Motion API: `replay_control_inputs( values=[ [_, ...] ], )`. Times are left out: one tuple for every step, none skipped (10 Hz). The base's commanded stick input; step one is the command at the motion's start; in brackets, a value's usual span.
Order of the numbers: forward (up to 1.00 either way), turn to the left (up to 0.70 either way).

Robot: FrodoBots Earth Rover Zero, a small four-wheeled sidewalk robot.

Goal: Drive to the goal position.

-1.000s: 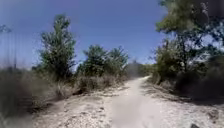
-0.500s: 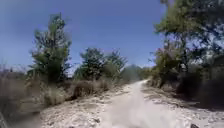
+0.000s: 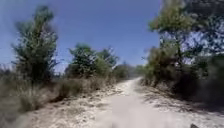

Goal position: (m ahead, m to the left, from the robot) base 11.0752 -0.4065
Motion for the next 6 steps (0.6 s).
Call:
replay_control_inputs(
  values=[
    [0.7,-0.14],
    [0.7,-0.01],
    [0.7,0.0],
    [0.7,0.0],
    [0.7,0.0],
    [0.7,0.0]
  ],
)
